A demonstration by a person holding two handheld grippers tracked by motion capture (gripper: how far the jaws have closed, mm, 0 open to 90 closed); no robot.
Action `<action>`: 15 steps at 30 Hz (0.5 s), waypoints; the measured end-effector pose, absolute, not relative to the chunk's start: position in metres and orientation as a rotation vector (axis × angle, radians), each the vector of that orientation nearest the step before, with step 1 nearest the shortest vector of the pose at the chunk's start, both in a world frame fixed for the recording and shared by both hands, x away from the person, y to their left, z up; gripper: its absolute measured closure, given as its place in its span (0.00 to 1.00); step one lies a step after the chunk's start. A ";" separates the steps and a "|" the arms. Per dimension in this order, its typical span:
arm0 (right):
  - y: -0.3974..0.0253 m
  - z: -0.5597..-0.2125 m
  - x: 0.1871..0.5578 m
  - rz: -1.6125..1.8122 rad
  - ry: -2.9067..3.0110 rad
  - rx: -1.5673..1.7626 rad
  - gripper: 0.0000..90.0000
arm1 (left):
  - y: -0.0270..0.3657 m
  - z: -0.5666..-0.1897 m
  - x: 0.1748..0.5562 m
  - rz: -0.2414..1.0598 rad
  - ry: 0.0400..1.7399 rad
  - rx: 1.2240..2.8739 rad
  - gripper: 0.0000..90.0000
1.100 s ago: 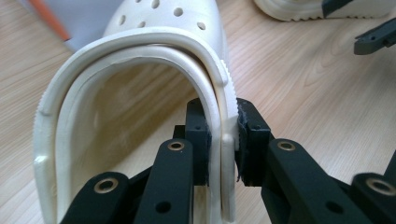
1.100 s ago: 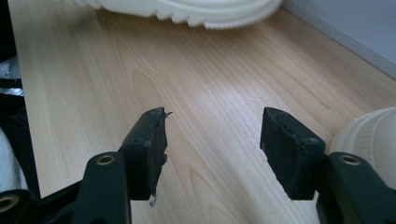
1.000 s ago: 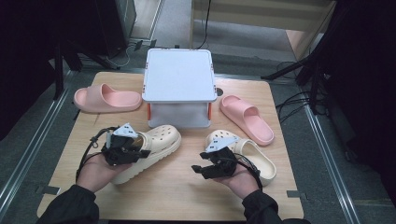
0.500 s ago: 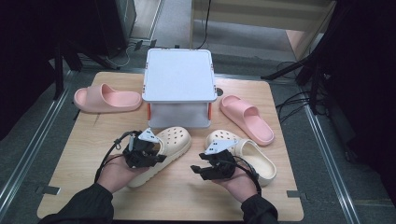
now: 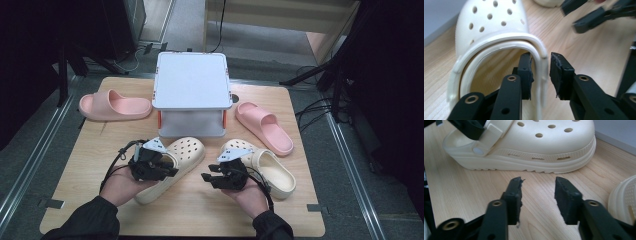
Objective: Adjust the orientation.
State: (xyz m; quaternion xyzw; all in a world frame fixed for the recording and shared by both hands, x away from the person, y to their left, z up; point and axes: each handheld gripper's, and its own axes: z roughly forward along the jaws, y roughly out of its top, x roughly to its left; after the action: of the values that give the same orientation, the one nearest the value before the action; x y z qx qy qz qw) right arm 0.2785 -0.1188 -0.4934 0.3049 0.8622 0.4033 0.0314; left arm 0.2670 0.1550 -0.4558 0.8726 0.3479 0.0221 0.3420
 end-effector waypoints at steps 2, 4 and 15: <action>-0.119 -0.493 0.280 1.258 2.651 0.973 0.72 | 0.165 -0.450 0.265 0.063 0.908 2.246 0.85; -0.118 -0.493 0.281 1.263 2.650 0.983 0.79 | 0.175 -0.447 0.266 0.077 0.939 2.232 0.89; -0.091 -0.501 0.279 1.226 2.686 0.984 1.00 | 0.239 -0.472 0.288 0.109 1.159 2.171 0.99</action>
State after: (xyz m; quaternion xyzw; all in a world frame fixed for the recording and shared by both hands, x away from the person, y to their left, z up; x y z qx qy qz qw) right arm 0.2794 -0.0915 -0.5012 0.3160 0.8629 0.3941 0.0148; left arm 0.2878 0.2394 -0.4723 0.8311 0.4437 0.0419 0.3326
